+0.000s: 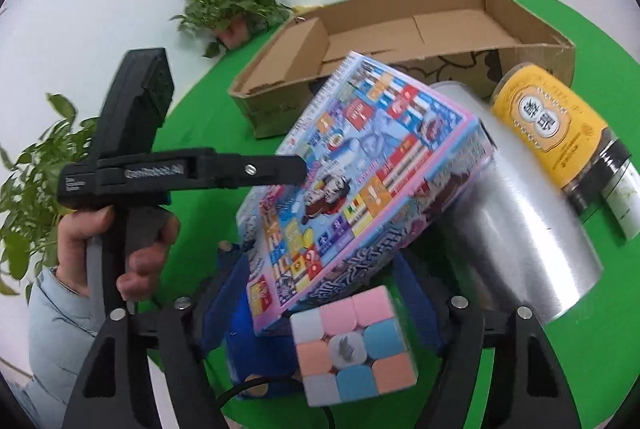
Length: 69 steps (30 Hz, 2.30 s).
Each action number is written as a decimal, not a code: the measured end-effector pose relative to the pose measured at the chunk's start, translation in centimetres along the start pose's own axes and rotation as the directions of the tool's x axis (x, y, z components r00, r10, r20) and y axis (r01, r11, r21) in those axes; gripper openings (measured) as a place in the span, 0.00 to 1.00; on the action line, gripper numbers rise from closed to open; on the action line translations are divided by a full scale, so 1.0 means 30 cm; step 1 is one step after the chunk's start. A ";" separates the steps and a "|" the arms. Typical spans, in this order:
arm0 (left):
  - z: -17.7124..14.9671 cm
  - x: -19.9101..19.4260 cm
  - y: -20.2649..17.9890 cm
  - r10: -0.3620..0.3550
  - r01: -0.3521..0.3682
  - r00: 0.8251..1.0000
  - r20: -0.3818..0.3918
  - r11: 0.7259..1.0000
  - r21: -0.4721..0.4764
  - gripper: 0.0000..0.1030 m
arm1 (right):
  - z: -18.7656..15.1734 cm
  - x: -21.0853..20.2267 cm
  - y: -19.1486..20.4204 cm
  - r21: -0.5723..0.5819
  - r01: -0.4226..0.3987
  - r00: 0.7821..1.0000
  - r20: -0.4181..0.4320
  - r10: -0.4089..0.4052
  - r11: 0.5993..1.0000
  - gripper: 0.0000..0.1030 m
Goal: Organize rigid objects
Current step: 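Grasp the colourful board-game box with the right gripper and lift it, then carry the game box over the cardboard box and lower it inside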
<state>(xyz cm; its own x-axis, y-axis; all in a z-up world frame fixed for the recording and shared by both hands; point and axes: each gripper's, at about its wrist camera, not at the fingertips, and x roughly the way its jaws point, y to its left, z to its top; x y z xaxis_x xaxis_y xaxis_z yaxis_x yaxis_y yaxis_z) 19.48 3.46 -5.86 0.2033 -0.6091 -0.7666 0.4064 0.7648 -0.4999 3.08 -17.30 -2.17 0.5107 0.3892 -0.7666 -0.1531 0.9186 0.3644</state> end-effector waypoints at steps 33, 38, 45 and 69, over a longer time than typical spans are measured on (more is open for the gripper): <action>-0.017 -0.050 0.215 -0.180 0.176 0.984 -0.002 0.963 -0.204 0.78 | 0.262 0.198 0.031 -0.113 0.005 0.993 -0.119 -0.019 0.994 0.50; 0.001 -0.085 0.131 -0.090 0.092 0.996 0.016 0.978 -0.186 0.75 | 0.250 0.193 0.033 -0.107 -0.002 0.994 -0.111 -0.009 0.994 0.50; -0.014 -0.199 0.021 0.049 -0.025 0.991 0.127 0.982 -0.185 0.73 | 0.277 0.128 0.066 -0.152 -0.065 0.997 -0.057 0.057 0.986 0.51; 0.035 -0.284 -0.026 0.124 -0.108 0.961 0.248 0.991 -0.076 0.66 | 0.779 -0.101 -0.075 -0.183 -0.169 0.982 0.054 0.181 0.969 0.51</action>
<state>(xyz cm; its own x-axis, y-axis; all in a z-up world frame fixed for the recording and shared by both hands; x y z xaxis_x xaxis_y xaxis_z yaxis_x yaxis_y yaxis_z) 18.36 7.83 1.47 0.4669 -0.5427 -0.6982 0.3136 0.8398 -0.4431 21.64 -22.16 11.69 0.5198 0.5450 -0.6579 -0.3890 0.8366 0.3856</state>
